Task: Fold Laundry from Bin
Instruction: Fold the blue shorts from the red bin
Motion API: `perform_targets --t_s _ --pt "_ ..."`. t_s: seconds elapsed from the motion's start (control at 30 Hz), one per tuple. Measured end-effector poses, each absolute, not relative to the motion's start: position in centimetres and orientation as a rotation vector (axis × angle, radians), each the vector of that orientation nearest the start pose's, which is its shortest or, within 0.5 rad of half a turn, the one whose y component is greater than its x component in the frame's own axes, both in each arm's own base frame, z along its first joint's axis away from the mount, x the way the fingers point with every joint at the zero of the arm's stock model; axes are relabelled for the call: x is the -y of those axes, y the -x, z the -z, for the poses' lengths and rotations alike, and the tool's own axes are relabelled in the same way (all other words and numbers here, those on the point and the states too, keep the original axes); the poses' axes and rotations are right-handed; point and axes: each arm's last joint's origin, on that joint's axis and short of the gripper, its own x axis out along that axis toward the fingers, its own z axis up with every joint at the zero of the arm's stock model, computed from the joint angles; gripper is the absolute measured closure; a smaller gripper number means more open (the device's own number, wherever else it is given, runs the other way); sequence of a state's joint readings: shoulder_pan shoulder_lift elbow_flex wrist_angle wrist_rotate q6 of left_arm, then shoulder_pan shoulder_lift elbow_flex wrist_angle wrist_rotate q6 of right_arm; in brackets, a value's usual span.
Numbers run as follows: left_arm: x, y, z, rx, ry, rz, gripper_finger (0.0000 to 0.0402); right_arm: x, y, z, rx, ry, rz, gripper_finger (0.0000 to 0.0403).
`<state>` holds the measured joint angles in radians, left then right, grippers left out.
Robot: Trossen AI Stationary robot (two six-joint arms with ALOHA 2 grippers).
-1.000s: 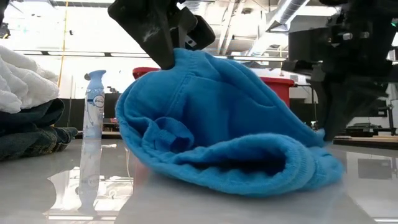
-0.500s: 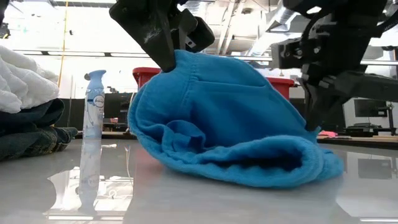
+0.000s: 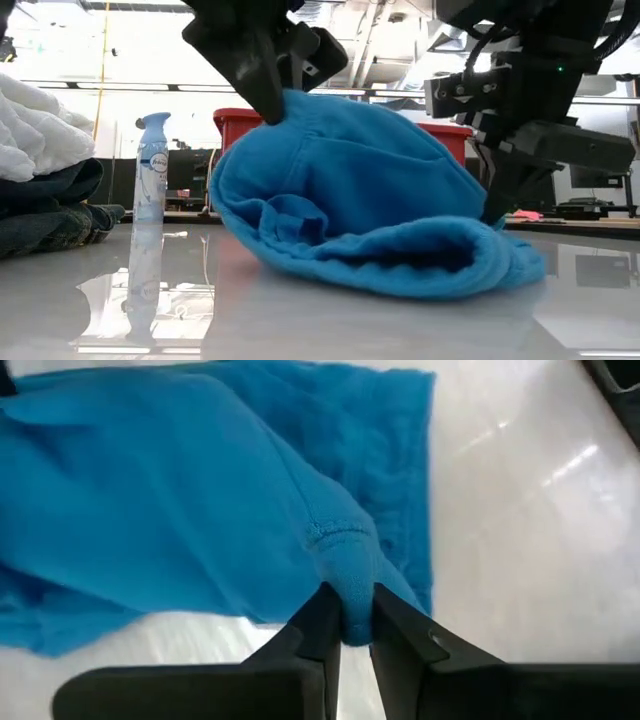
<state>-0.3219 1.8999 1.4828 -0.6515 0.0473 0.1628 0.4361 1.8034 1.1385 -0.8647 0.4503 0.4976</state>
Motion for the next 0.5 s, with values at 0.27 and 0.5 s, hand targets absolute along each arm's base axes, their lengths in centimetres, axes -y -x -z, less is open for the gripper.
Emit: perform_targets --t_s 0.27,0.5 --pt "12.8 -38.2 -23.5 -1.026 -0.129 0.588 0.0304 -12.3 -29.4 -16.2 -1.278 0.216 0.336 0.0389" --pt "12.9 -38.5 -24.3 -1.002 -0.135 0.551 0.0213 -12.4 -29.6 -16.3 -1.261 0.202 0.334 0.0389"
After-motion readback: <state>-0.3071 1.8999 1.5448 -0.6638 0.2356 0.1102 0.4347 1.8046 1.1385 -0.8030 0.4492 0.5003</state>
